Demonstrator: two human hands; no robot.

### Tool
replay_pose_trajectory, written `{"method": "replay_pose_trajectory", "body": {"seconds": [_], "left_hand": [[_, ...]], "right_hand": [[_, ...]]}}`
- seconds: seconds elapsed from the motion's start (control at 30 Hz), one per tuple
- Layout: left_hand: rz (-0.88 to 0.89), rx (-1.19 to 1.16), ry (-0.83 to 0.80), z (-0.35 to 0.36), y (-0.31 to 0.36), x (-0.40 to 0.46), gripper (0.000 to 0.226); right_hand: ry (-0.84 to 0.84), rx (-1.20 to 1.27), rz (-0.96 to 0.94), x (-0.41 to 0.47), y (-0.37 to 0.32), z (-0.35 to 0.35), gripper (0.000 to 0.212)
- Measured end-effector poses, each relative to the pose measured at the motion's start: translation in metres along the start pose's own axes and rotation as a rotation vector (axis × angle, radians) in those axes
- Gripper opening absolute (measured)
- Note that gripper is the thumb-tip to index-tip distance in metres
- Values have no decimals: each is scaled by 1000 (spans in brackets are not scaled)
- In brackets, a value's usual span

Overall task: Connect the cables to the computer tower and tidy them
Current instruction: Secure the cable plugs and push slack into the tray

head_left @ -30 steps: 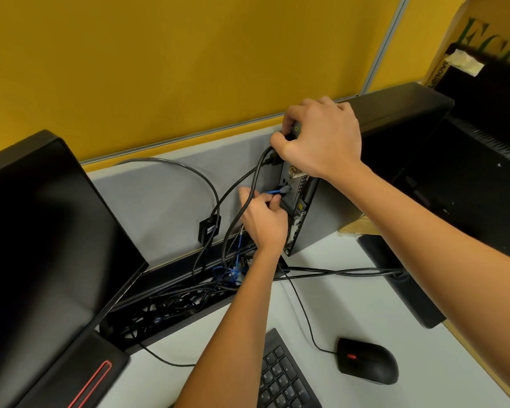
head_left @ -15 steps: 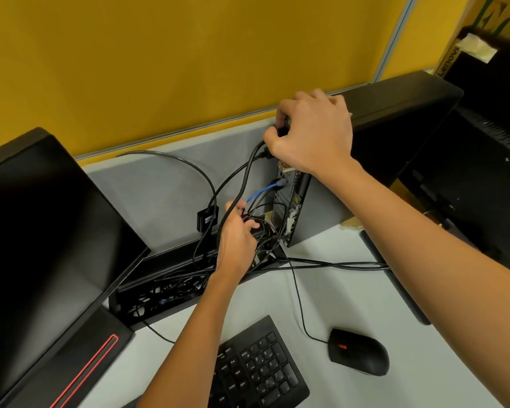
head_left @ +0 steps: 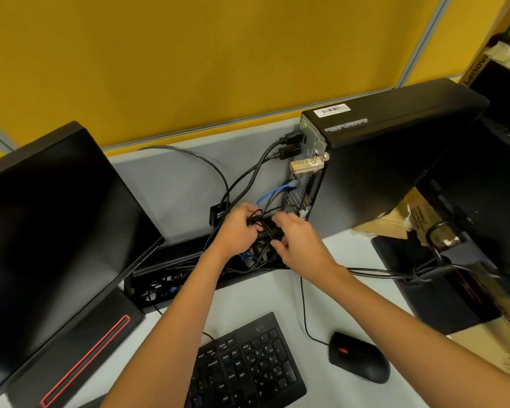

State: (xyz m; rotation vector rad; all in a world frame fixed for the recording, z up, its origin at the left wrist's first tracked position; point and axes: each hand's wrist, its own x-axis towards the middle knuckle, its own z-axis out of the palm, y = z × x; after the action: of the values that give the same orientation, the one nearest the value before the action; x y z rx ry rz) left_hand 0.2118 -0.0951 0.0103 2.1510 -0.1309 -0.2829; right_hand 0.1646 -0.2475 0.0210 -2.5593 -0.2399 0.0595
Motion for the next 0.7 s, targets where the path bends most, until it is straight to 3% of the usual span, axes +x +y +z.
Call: {"method": "replay_pose_trajectory", "body": {"seconds": [0.07,0.17,0.27,0.43,0.6,0.7], "left_hand": [[13,43,-18,-2,0,1,24],[-31,47,-142,-12,7,3,22],[-74,83,-227,-21,10,7,17],[-74,228,-226,-16,6,9,12],[165,492,76,9,-8,-13,64],[377,496,333,25,-19,-50,64]], "right_hand": [[-108,172,66,8,9,6,51],[-131,312,26,17,11,20,56],[-85,535,103,17,10,34,53],[16,763,191,19,15,50,36],[116,595,267,34,9,61,33],[161,498,274,40,6,65,37]]}}
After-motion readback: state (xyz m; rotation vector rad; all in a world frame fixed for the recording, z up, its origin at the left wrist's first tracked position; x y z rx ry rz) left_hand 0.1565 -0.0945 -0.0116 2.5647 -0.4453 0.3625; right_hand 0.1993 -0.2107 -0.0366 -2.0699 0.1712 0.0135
